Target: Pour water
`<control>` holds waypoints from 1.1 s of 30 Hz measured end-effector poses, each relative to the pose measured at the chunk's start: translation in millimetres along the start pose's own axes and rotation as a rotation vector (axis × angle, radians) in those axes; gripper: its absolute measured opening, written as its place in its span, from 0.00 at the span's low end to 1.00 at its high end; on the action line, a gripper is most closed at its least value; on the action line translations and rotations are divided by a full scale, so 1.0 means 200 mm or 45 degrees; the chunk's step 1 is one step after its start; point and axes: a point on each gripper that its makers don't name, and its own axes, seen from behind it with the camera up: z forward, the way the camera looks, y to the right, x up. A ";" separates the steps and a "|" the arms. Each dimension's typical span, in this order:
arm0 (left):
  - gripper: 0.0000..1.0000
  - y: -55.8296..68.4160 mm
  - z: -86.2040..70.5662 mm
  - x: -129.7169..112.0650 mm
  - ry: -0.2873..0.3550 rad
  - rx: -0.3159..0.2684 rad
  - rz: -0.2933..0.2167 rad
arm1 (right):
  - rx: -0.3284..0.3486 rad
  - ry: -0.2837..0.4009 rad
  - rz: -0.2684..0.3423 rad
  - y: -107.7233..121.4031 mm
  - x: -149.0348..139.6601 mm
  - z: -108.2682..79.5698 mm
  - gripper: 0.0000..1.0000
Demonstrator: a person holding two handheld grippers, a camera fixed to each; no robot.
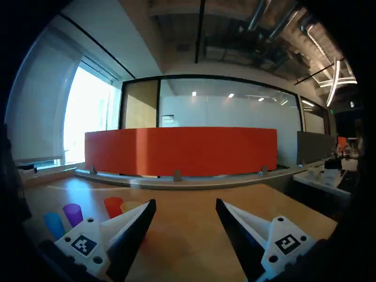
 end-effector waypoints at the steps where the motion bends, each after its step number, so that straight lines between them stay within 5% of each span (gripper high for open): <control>1: 0.88 0.00 0.00 -0.01 0.000 0.007 -0.009 | 0.001 -0.004 0.005 0.00 0.00 0.00 0.99; 15: 0.88 -0.05 0.00 -0.09 0.027 0.090 -0.012 | -0.040 -0.035 -0.065 0.01 0.00 0.01 0.99; 33: 0.88 -0.01 0.05 -0.24 -0.021 0.085 -0.046 | -0.008 -0.061 -0.100 -0.08 -0.01 0.05 0.99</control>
